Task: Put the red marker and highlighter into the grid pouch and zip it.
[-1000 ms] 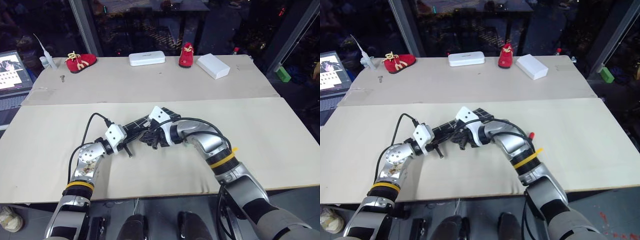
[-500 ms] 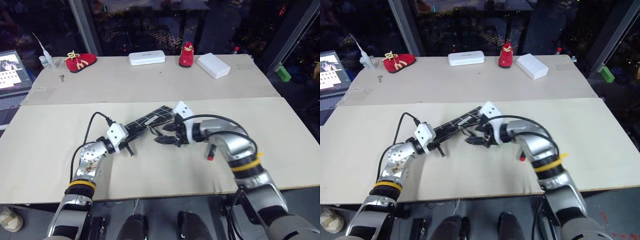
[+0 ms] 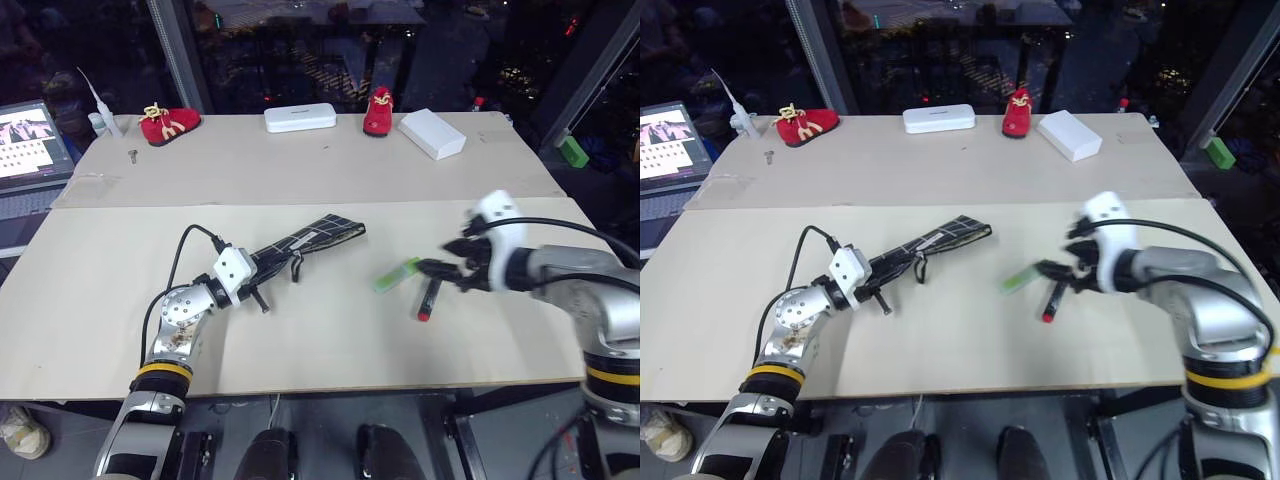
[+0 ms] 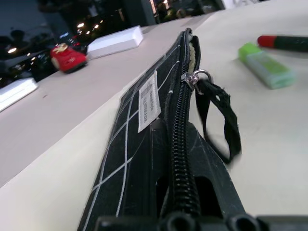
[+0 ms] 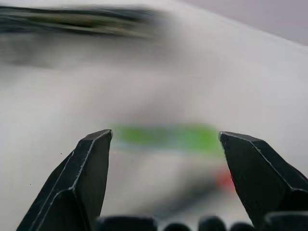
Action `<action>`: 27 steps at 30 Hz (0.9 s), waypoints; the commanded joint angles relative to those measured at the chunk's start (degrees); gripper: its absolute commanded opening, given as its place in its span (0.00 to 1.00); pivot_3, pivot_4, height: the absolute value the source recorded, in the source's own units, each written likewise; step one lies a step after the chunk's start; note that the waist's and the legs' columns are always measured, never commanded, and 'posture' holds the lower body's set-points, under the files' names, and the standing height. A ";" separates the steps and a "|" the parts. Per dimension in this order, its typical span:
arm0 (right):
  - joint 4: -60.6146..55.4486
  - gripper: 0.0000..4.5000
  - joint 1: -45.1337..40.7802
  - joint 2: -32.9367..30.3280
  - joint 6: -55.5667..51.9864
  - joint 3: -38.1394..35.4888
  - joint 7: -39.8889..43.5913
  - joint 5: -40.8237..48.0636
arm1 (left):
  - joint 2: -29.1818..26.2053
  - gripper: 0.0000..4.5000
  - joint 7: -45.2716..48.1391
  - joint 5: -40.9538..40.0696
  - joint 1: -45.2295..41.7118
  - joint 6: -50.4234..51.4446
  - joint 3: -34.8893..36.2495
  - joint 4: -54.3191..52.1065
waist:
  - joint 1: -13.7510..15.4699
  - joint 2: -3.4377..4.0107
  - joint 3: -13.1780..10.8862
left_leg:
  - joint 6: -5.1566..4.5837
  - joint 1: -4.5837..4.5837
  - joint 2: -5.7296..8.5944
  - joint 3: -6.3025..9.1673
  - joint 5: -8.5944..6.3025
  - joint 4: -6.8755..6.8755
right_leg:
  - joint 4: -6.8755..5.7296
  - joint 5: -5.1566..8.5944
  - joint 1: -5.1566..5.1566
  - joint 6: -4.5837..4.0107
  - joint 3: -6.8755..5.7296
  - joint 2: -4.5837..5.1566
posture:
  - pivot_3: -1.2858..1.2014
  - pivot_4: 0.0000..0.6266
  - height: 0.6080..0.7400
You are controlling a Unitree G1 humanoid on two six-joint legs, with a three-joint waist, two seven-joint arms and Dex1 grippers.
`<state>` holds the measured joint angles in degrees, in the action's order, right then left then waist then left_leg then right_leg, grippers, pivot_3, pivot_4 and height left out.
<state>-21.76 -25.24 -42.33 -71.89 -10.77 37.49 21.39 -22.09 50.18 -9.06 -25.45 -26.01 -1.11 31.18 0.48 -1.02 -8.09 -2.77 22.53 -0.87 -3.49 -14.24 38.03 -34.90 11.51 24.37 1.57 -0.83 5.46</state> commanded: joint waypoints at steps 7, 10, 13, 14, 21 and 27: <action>-4.97 0.88 1.82 9.33 -10.78 -3.23 -13.77 -1.66 | 0.96 0.00 0.14 -0.17 -1.78 -0.34 -0.51 -0.64 | -0.25 0.00 0.00 | -0.01 -0.09 -0.01 0.01 0.00 0.06 | -0.05 0.00 -0.10 -0.01 0.07 -0.03 | 0.52 0.24 1.00; -3.67 0.88 0.47 11.63 -12.03 -4.10 -16.40 -2.21 | 1.38 0.00 0.16 -0.06 -1.97 -0.54 -0.62 -0.27 | -0.19 0.00 0.00 | -0.01 -0.05 0.01 0.01 0.00 0.07 | -0.04 0.00 -0.07 -0.01 0.07 -0.04 | 0.52 0.24 1.00; -2.47 0.88 0.36 12.48 -12.25 -3.96 -17.87 -2.58 | 1.64 0.00 0.20 0.01 -1.71 -0.80 -0.67 -0.19 | -0.17 0.00 0.00 | -0.01 -0.02 0.02 0.02 0.00 0.06 | -0.02 0.01 -0.04 0.00 0.05 -0.05 | 0.52 0.24 1.00; -1.91 0.88 0.58 12.40 -11.87 -3.36 -18.37 -2.97 | 1.68 0.00 0.18 0.02 -1.66 -0.86 -0.67 -0.17 | -0.17 0.00 0.00 | -0.02 -0.01 0.02 0.02 -0.01 0.06 | -0.01 0.01 -0.05 0.00 0.04 -0.06 | 0.52 0.24 1.00; 3.07 0.88 0.32 16.06 -10.52 -1.70 -21.13 -3.74 | 1.78 0.00 -0.26 -0.18 -1.53 -1.11 -0.54 0.04 | -0.41 0.00 0.00 | -0.02 -0.03 0.02 0.01 -0.01 0.06 | -0.04 0.01 -0.06 0.00 0.06 -0.06 | 0.52 0.24 1.00; 4.84 0.88 0.89 17.55 -8.71 0.72 -22.15 -4.15 | 1.80 0.00 -0.79 -0.29 -1.25 -1.37 -0.18 0.29 | -0.80 0.00 0.00 | -0.02 -0.08 0.01 0.02 -0.01 0.06 | -0.04 0.01 -0.11 0.01 0.07 -0.08 | 0.52 0.24 1.00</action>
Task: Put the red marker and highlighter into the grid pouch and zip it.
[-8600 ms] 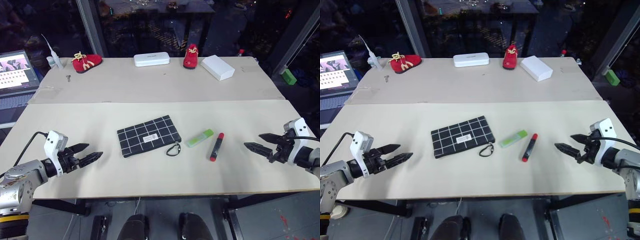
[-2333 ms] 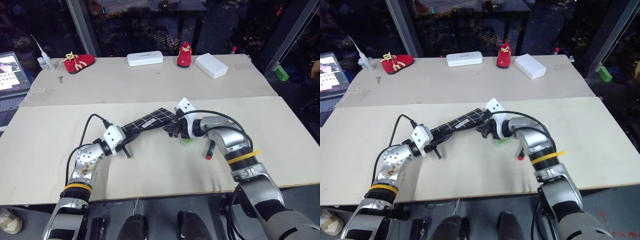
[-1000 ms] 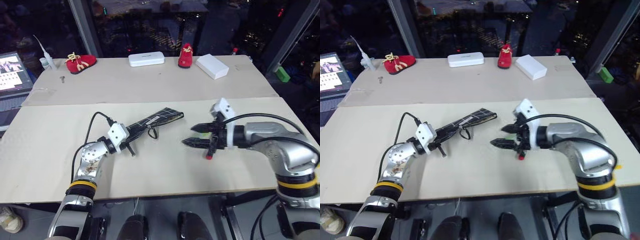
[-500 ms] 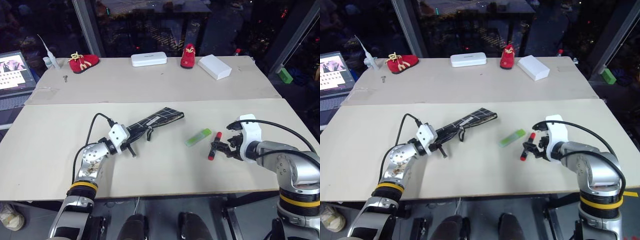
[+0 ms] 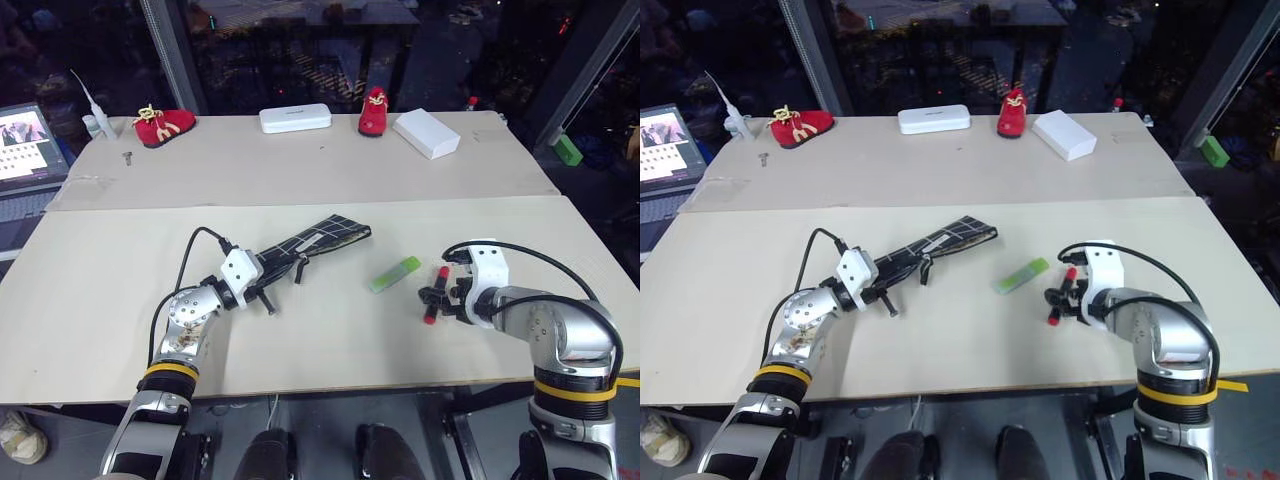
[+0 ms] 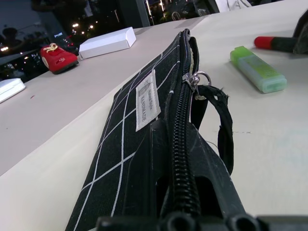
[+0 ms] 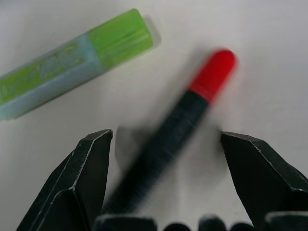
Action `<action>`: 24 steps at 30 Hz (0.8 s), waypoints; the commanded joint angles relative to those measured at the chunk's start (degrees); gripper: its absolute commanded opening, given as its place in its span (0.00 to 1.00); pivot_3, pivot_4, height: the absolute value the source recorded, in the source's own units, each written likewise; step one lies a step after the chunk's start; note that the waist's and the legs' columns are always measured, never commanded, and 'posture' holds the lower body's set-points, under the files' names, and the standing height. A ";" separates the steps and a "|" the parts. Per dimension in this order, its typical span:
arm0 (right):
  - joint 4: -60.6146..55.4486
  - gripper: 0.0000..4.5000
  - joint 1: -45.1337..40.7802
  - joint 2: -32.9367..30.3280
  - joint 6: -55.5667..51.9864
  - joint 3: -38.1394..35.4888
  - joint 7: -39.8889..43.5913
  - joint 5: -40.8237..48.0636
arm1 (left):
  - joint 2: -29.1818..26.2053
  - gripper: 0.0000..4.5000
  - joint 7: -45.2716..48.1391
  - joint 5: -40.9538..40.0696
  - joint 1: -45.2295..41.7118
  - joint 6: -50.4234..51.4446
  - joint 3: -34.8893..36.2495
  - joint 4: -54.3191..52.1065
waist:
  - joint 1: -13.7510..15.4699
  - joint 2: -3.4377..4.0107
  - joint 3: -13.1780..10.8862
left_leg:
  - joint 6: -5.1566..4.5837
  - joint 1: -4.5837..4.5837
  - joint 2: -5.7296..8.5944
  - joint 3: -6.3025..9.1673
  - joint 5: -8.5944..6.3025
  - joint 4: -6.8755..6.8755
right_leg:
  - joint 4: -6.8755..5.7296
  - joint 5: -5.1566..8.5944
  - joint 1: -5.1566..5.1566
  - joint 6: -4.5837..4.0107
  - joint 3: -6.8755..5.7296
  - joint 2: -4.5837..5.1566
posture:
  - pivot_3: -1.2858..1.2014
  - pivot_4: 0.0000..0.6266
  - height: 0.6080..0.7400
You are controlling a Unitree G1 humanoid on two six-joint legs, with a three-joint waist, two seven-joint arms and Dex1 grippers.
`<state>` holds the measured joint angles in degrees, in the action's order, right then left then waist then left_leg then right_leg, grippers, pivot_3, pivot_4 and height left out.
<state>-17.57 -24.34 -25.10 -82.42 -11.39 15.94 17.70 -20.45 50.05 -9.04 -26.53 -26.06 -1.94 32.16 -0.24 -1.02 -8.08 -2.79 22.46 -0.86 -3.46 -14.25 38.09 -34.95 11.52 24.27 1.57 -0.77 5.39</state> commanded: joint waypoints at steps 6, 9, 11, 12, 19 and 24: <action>0.89 0.72 3.55 -0.87 5.21 2.97 -1.02 -2.10 | 0.12 0.00 -1.17 -0.29 0.15 -1.52 0.72 -0.90 | -0.47 -0.10 0.06 | 0.00 -0.09 -0.01 0.00 0.00 0.00 | 0.00 0.00 -0.09 0.00 0.01 0.00 | 0.52 0.24 1.00; 0.89 0.49 4.67 -0.85 6.66 2.73 -1.29 -2.57 | 0.03 0.00 -1.25 -0.34 0.18 -1.52 0.80 -0.97 | -0.44 -0.14 0.09 | 0.00 -0.10 -0.01 0.00 0.00 0.00 | 0.00 0.00 -0.09 0.00 0.00 0.00 | 0.52 0.24 1.00; 1.24 0.34 5.03 -0.84 7.34 2.46 -1.57 -2.87 | 0.03 0.00 -1.32 -0.29 0.04 -1.54 0.80 -0.81 | -0.43 -0.14 0.09 | 0.00 -0.09 -0.01 0.00 0.00 0.00 | 0.00 0.00 -0.09 0.00 0.00 0.00 | 0.52 0.24 1.00; 1.48 0.25 5.21 -1.39 8.16 2.84 -1.40 -3.25 | 0.01 0.00 -1.31 -0.30 -0.05 -1.54 0.80 -0.74 | -0.43 -0.14 0.09 | 0.00 -0.09 -0.01 0.00 0.00 0.00 | 0.00 0.00 -0.09 0.00 0.00 0.00 | 0.52 0.24 1.00; 4.16 0.10 4.34 -7.98 14.90 5.48 2.39 -5.01 | -0.04 0.00 -0.30 0.01 -0.76 -1.59 -0.01 -0.13 | -0.41 -0.25 0.16 | 0.00 -0.17 0.00 -0.01 0.00 0.01 | 0.02 0.00 -0.20 0.01 0.03 0.02 | 0.52 0.24 1.00; 3.74 0.10 0.98 -14.60 34.39 9.35 7.06 -9.26 | -0.14 0.00 1.03 -0.05 -1.07 -1.44 -0.49 0.04 | -0.34 -0.23 0.14 | 0.00 0.00 0.04 -0.04 0.00 0.02 | 0.06 0.03 0.01 0.05 0.06 0.03 | 0.52 0.24 1.00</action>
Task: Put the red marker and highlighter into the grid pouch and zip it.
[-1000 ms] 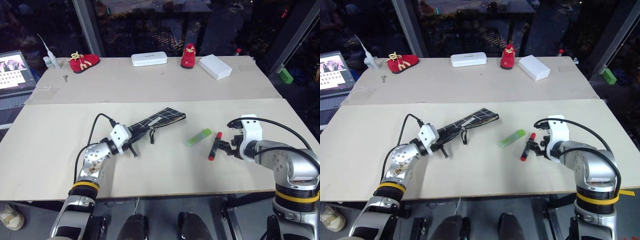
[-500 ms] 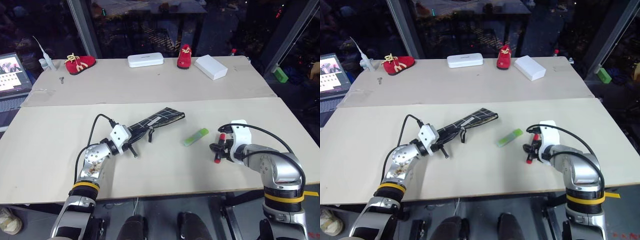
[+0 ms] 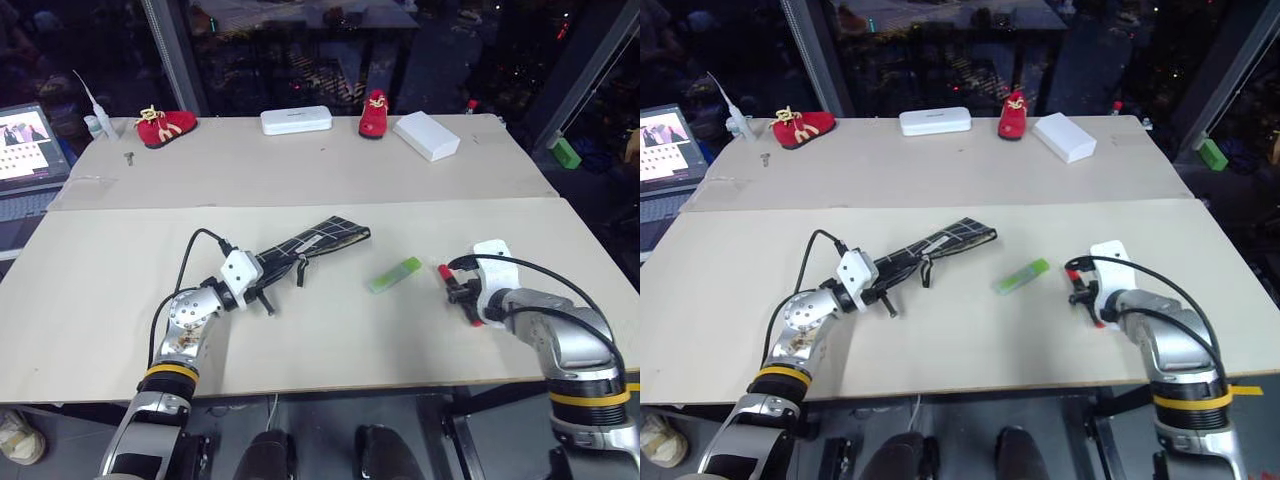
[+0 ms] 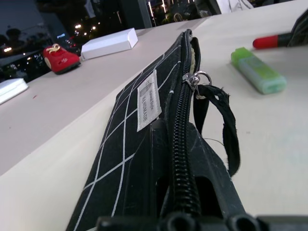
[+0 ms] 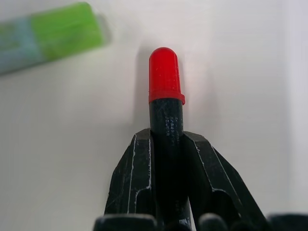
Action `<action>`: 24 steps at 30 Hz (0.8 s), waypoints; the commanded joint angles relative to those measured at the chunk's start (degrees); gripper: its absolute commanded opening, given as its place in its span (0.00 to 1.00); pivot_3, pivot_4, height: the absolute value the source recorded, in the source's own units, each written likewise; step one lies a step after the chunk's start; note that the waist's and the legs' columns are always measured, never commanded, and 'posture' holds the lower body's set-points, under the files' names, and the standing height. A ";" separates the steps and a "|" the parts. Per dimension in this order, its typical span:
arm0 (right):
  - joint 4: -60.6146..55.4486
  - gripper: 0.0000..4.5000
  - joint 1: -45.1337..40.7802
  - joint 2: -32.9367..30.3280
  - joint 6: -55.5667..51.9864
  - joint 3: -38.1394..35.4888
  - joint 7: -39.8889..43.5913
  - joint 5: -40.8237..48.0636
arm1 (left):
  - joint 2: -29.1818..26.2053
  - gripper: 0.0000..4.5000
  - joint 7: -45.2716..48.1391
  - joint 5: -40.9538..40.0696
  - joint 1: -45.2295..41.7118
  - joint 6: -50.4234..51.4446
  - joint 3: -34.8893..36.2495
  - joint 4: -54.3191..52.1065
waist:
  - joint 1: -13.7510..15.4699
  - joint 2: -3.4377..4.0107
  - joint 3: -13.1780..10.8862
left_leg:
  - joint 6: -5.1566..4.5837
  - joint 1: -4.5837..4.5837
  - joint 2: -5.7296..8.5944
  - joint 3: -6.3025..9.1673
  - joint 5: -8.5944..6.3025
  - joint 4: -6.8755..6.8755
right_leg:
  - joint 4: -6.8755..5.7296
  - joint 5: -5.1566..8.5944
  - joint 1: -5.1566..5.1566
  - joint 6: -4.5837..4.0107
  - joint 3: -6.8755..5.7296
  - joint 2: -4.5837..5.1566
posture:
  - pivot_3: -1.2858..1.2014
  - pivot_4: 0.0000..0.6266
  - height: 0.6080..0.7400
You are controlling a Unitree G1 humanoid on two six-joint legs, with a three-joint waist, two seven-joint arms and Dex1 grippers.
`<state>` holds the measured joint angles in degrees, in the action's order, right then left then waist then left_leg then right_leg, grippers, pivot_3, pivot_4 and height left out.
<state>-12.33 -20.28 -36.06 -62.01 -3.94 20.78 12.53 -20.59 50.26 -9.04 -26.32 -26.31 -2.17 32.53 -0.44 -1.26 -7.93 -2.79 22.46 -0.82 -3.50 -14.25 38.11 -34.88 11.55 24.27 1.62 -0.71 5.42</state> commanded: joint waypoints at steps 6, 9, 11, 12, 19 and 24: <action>-2.82 0.10 -4.28 -10.88 35.06 11.31 11.66 -11.72 | 0.08 0.00 2.12 -0.39 -1.76 -1.03 -0.52 0.09 | -0.32 0.01 -0.02 | -0.03 0.01 -0.03 0.01 -0.02 -0.02 | 0.00 0.02 0.05 0.02 -0.04 -0.18 | 0.52 0.24 1.00; -1.59 0.10 -5.45 -14.30 46.09 19.44 15.64 -20.18 | 0.47 0.00 2.54 -0.49 -2.04 -0.85 -0.66 -0.12 | -0.28 0.01 -0.03 | -0.03 0.00 -0.04 0.01 -0.02 -0.02 | 0.00 0.03 0.02 0.02 -0.05 -0.13 | 0.52 0.24 1.00; 0.18 0.10 -6.72 -13.98 50.53 21.89 16.09 -23.58 | 0.80 0.00 2.49 -0.35 -2.08 -0.73 -0.80 -0.31 | -0.26 0.00 -0.03 | -0.03 -0.01 -0.02 -0.02 -0.02 -0.01 | 0.01 0.03 0.01 0.02 0.00 -0.07 | 0.52 0.24 1.00; 1.13 0.10 -7.33 -13.18 51.62 22.36 16.24 -24.23 | 0.99 0.00 2.40 -0.29 -2.04 -0.66 -0.88 -0.45 | -0.25 0.00 -0.03 | -0.03 0.00 -0.02 -0.04 -0.02 0.00 | 0.02 0.03 0.01 0.03 0.01 -0.05 | 0.52 0.24 1.00; 6.91 0.10 -10.86 -8.35 56.13 23.96 16.73 -28.96 | 1.57 0.00 2.21 -0.30 -1.25 -0.33 -1.27 -1.82 | -0.17 0.00 -0.03 | -0.03 0.00 -0.04 -0.03 -0.02 0.06 | -0.01 0.02 0.01 0.00 -0.03 -0.09 | 0.52 0.24 1.00; 9.19 0.10 -12.33 -6.75 58.12 24.13 17.63 -30.94 | 1.52 0.00 2.31 -0.35 -1.33 -0.23 -1.28 -1.95 | -0.14 0.00 -0.03 | -0.03 0.00 -0.04 -0.02 -0.02 0.05 | -0.03 0.02 0.02 0.00 -0.02 -0.07 | 0.52 0.24 1.00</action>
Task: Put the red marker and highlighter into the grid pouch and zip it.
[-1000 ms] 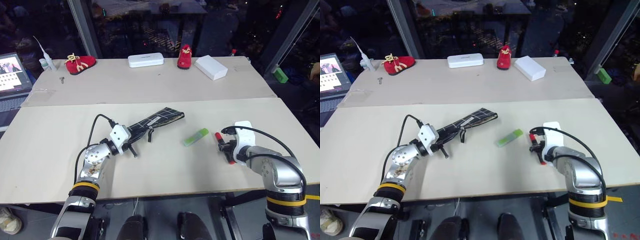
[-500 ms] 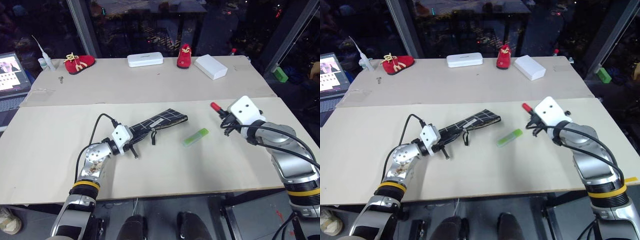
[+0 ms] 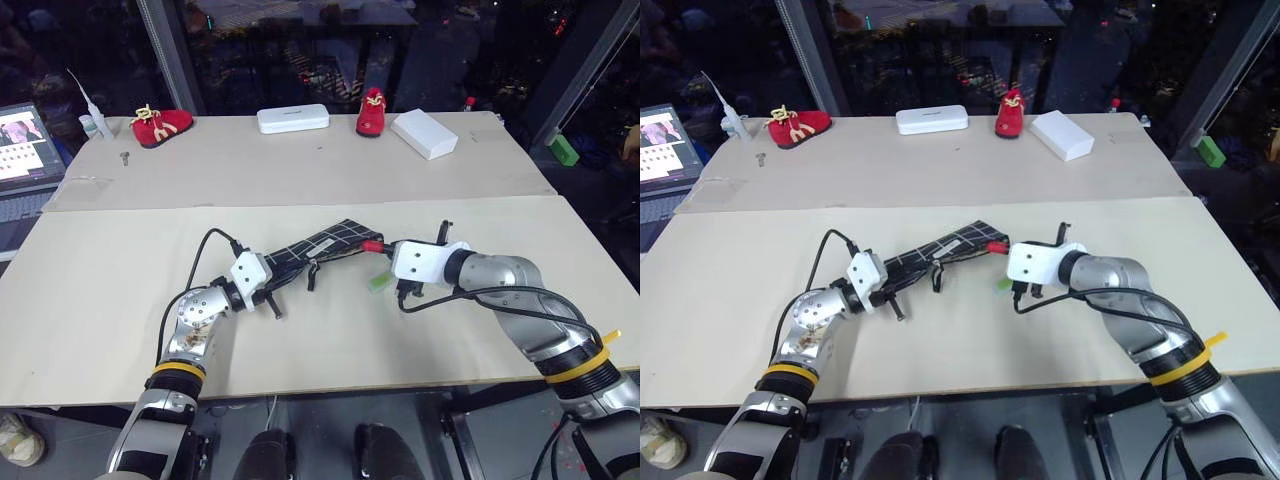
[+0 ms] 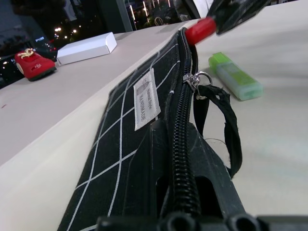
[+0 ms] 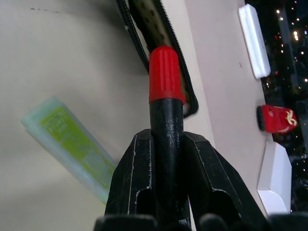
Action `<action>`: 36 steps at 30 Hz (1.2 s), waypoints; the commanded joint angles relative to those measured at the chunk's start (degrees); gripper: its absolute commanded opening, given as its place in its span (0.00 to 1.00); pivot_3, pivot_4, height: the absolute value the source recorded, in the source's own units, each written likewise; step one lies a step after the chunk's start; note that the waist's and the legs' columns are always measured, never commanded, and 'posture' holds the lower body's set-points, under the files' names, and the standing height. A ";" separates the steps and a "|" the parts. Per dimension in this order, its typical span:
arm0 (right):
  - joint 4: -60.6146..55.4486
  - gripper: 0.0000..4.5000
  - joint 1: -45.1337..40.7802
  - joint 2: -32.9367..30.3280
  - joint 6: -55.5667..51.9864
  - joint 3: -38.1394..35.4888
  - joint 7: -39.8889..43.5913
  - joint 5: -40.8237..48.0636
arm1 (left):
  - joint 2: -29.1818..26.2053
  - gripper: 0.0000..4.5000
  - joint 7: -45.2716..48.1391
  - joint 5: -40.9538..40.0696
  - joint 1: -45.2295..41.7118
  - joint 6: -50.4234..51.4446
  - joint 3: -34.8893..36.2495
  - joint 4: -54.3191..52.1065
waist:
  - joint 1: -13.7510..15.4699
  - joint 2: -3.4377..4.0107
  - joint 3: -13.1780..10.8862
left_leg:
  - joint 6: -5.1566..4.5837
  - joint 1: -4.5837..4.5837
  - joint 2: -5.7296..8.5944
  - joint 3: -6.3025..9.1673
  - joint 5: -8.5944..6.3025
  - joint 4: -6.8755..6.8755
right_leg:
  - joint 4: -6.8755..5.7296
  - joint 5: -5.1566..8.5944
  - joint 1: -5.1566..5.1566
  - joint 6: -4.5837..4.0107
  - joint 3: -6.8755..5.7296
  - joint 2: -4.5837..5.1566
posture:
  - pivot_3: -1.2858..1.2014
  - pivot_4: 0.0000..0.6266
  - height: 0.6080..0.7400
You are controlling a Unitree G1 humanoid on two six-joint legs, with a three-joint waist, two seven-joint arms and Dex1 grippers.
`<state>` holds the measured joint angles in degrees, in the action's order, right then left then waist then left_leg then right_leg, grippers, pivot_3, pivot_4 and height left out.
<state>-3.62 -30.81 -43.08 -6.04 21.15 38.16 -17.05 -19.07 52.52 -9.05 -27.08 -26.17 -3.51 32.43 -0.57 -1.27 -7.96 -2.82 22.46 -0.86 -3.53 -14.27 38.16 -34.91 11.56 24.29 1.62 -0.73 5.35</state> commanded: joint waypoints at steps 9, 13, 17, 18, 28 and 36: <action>5.98 0.10 -5.88 3.61 7.07 1.49 0.72 -6.41 | 0.08 0.00 0.21 -0.33 -0.87 -0.16 -0.11 -1.88 | -0.17 0.00 0.00 | 0.00 -0.01 -0.01 -0.01 0.00 0.00 | -0.02 0.00 0.00 -0.01 0.00 -0.02 | 0.52 0.24 1.00; 11.95 0.10 -10.42 8.52 10.99 5.52 0.33 -9.70 | 0.18 0.00 0.58 -0.33 -1.03 -0.02 -0.37 -1.94 | -0.41 0.01 0.00 | 0.00 -0.08 -0.01 -0.04 0.00 0.01 | -0.06 -0.02 0.00 -0.03 0.03 -0.06 | 0.52 0.24 1.00; 18.97 0.10 -15.43 14.21 14.59 8.16 -1.15 -11.87 | 0.25 0.00 0.69 -0.36 -1.17 0.15 -0.45 -2.10 | -0.30 0.01 -0.01 | 0.00 -0.06 -0.01 -0.03 0.00 0.00 | -0.07 -0.03 0.01 -0.05 0.01 -0.07 | 0.52 0.24 1.00; 20.36 0.10 -16.35 15.42 15.54 8.50 -1.45 -12.10 | 0.26 0.00 0.68 -0.36 -1.16 0.19 -0.46 -2.19 | -0.28 0.01 -0.01 | 0.00 -0.06 0.00 -0.03 0.00 0.00 | -0.07 -0.03 0.01 -0.05 0.01 -0.07 | 0.52 0.24 1.00; 30.83 0.10 -18.95 18.71 31.05 11.49 -3.77 -13.57 | -0.51 0.00 0.50 -0.70 0.11 0.73 0.25 -4.14 | -0.21 0.03 -0.01 | 0.00 0.01 0.02 -0.03 0.00 0.00 | -0.10 -0.04 -0.01 -0.04 -0.03 0.04 | 0.52 0.24 1.00; 33.01 0.54 -19.73 18.22 29.10 6.14 -2.03 -9.02 | -0.77 0.00 0.18 -0.62 0.57 0.94 0.48 -4.77 | -0.26 0.03 -0.01 | 0.01 -0.06 -0.03 -0.02 0.01 -0.01 | -0.11 -0.04 0.01 -0.06 -0.01 -0.02 | 0.52 0.24 1.00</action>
<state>30.03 -48.81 -24.18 23.43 30.31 35.37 -28.51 -19.51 53.17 -9.07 -26.17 -24.99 -3.56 30.18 -0.83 -1.23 -7.98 -2.80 22.40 -0.89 -3.55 -14.26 38.15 -35.02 11.52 24.30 1.56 -0.74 5.33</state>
